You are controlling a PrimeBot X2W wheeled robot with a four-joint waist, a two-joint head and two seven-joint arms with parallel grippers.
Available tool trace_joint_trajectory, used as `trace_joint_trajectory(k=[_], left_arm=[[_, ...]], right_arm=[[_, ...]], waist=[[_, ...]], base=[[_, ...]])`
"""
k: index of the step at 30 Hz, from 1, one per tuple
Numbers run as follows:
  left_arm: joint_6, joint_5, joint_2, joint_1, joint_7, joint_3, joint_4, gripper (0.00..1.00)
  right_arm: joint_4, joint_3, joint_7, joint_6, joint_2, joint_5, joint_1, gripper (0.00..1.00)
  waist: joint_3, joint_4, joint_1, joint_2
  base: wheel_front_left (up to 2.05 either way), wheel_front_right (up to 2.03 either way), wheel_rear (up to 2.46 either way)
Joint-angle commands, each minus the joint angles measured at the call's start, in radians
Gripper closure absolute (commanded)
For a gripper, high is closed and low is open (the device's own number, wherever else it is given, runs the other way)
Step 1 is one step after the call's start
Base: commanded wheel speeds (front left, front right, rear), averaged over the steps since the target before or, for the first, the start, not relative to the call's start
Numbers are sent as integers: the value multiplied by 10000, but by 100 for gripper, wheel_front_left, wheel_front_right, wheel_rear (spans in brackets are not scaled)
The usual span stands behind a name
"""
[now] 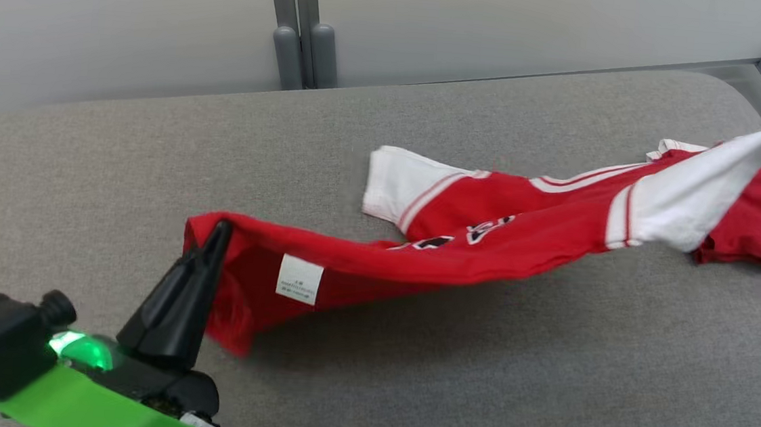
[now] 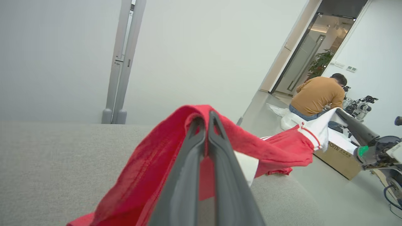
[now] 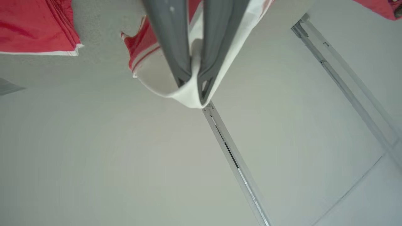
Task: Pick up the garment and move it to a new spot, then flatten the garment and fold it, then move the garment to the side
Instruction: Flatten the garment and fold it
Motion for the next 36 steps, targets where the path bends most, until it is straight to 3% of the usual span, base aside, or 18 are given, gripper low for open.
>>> trace_joint_trajectory(k=[1, 5, 8, 12, 16, 22, 27, 31, 36], left_arm=[[56, -24, 253, -374, 251, 159, -485, 100], [166, -284, 761, -1566, 1180, 702, -1360, 100], [138, -397, 1099, -2856, 2000, 923, -1163, 100], [41, -582, 1040, -5051, 3016, 770, 319, 100], [51, 14, 500, -7635, 3284, 459, 2579, 100], [-72, 1389, -523, -11471, 2054, 245, 6647, 100], [-550, 2195, -1263, -13958, -644, 549, 9314, 100], [-1186, 2430, -1400, -14169, -1980, 395, 11080, 100], [-1692, 2634, -1281, -12445, -2828, -157, 12746, 100]], right_arm=[[-616, -451, 272, 1, -10, 247, -11, 100], [-1583, -1570, 1066, 0, -191, 338, -875, 100], [-1395, -1859, 1639, 0, -219, 236, -1952, 100], [-168, -1669, 2239, 0, -322, -490, -3975, 100], [1641, -1088, 1759, 0, -23, -1728, -6320, 100], [4343, -188, -154, -2, 763, -3493, -9893, 100], [5830, 312, -2585, -5, 1249, -3807, -12190, 100], [6716, 1315, -3657, -2, 1207, -3517, -12326, 100], [7163, 2894, -4310, -5, 660, -2850, -10318, 100]], waist=[[127, -81, 0, 0], [445, -174, 0, 0], [808, -200, 0, 0], [1679, -207, 0, 0], [3013, -211, 0, 0], [4584, -304, 0, 0], [5462, -453, 0, 0], [5496, -532, 0, 0], [4992, -457, 0, 0]], base=[[0, 0, 0], [0, 0, 0], [0, 0, 0], [0, 0, 0], [0, 0, 0], [0, 0, 0], [0, 0, 0], [0, 0, 0], [0, 0, 0]])
